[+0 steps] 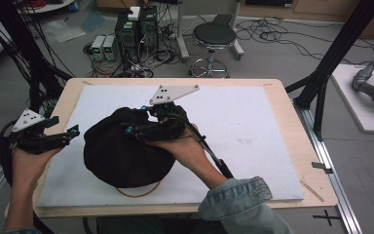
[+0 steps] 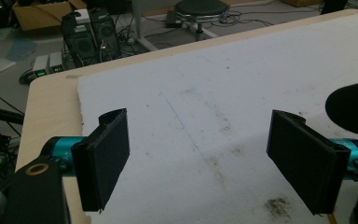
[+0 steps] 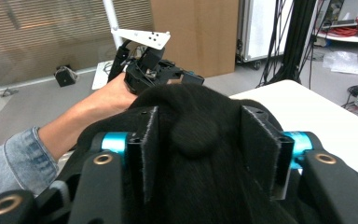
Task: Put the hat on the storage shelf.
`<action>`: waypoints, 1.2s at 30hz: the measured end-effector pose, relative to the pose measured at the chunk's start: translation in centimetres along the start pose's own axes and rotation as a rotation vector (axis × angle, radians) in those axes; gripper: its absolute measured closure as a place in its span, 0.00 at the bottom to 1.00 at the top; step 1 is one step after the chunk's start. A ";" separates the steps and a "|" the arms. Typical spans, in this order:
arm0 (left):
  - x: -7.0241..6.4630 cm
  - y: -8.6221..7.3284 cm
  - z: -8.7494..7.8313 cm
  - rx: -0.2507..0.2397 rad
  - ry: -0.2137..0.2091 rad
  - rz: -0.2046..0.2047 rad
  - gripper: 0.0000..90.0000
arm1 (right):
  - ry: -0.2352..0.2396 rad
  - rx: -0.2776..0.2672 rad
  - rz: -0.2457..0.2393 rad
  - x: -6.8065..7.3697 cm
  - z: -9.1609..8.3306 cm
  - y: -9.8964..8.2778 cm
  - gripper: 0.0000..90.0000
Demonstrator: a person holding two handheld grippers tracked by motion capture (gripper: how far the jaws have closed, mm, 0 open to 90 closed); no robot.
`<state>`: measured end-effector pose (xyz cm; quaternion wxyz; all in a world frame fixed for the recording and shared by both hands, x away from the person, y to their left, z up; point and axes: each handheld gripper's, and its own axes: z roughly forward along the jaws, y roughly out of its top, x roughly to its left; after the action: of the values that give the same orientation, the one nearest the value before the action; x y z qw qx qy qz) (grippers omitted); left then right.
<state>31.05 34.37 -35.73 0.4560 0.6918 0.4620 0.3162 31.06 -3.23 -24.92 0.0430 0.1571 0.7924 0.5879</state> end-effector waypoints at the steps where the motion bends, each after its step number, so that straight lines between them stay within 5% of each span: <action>1: 0.0 0.0 0.0 0.000 0.000 0.000 0.24 | -0.002 0.000 0.003 0.0 0.0 0.0 0.53; 19: -0.1 0.1 0.0 -0.001 -0.001 0.004 0.24 | -0.007 -0.034 0.038 -0.5 -0.6 -0.2 0.38; 36: -0.1 0.1 0.1 -0.002 0.003 0.008 0.24 | -0.172 -0.087 0.056 -2.9 -5.7 -1.5 0.31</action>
<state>31.08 34.20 -35.71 0.4547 0.6927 0.4597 0.3197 32.10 -9.75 -24.91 0.1010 0.2272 0.7546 0.6072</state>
